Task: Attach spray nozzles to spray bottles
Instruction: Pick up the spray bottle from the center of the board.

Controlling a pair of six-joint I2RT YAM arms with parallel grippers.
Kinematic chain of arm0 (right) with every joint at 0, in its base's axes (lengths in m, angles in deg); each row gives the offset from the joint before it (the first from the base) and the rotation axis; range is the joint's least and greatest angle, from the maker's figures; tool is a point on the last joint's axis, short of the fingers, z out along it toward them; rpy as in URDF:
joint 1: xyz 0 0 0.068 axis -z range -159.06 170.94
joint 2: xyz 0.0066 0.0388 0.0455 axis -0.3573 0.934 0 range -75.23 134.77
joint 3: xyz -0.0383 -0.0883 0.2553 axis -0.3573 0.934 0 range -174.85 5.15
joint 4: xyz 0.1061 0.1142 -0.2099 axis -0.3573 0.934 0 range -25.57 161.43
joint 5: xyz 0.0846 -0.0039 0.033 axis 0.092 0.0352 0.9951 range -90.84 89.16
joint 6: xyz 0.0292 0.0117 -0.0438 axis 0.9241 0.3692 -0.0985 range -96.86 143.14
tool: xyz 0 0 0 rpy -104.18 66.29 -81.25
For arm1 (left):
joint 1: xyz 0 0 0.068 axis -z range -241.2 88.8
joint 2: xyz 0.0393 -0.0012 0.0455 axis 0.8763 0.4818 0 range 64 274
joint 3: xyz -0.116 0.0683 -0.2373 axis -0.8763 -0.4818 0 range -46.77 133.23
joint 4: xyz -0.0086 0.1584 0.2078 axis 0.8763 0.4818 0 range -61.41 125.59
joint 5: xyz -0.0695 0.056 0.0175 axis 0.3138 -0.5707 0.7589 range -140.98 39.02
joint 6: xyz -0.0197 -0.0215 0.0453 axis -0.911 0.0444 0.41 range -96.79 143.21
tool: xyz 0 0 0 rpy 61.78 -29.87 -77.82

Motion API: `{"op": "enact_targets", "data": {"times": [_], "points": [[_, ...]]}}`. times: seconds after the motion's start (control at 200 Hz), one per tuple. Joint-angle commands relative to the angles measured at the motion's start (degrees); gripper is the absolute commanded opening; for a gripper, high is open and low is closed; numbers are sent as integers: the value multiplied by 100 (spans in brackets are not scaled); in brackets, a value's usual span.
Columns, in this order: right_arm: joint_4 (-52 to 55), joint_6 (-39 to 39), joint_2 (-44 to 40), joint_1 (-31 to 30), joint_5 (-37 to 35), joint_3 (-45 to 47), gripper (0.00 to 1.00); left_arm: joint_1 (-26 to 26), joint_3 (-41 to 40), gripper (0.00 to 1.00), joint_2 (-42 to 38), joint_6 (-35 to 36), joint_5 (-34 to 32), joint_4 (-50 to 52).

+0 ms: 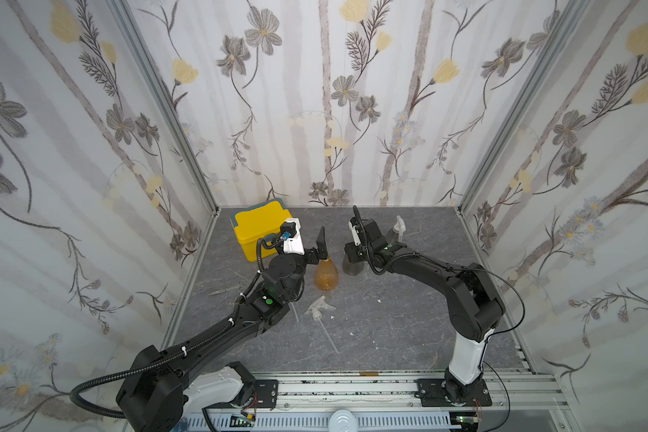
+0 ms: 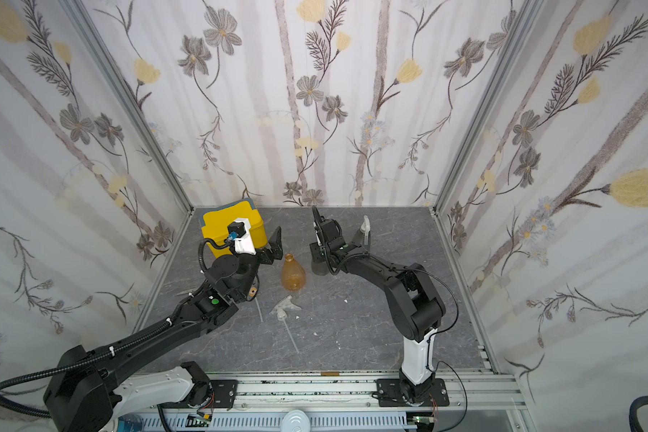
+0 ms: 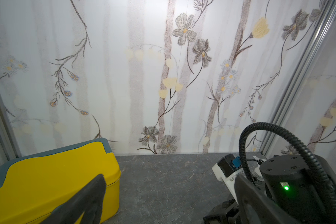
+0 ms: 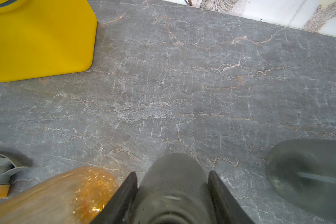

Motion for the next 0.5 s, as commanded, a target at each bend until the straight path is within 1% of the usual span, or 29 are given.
{"op": "enact_targets", "data": {"times": [0.0, 0.18, 0.39, 0.41, 0.495], "points": [[-247, 12, -180, -34, -84, 80, 51, -4, 61, 100, -12, 7, 16, -76], [-118, 38, -567, -70, -78, 101, 51, -10, 45, 100, -30, 48, 177, -89], [411, -73, -1519, -54, -175, 56, 52, -1, 19, 100, -74, 90, 1072, -99], [464, -95, -1770, -49, -181, 70, 52, 1, 20, 100, -86, 70, 1142, -96], [730, -161, -2257, -35, -211, 116, 52, 46, -16, 100, -165, 107, 1534, -150]]}}
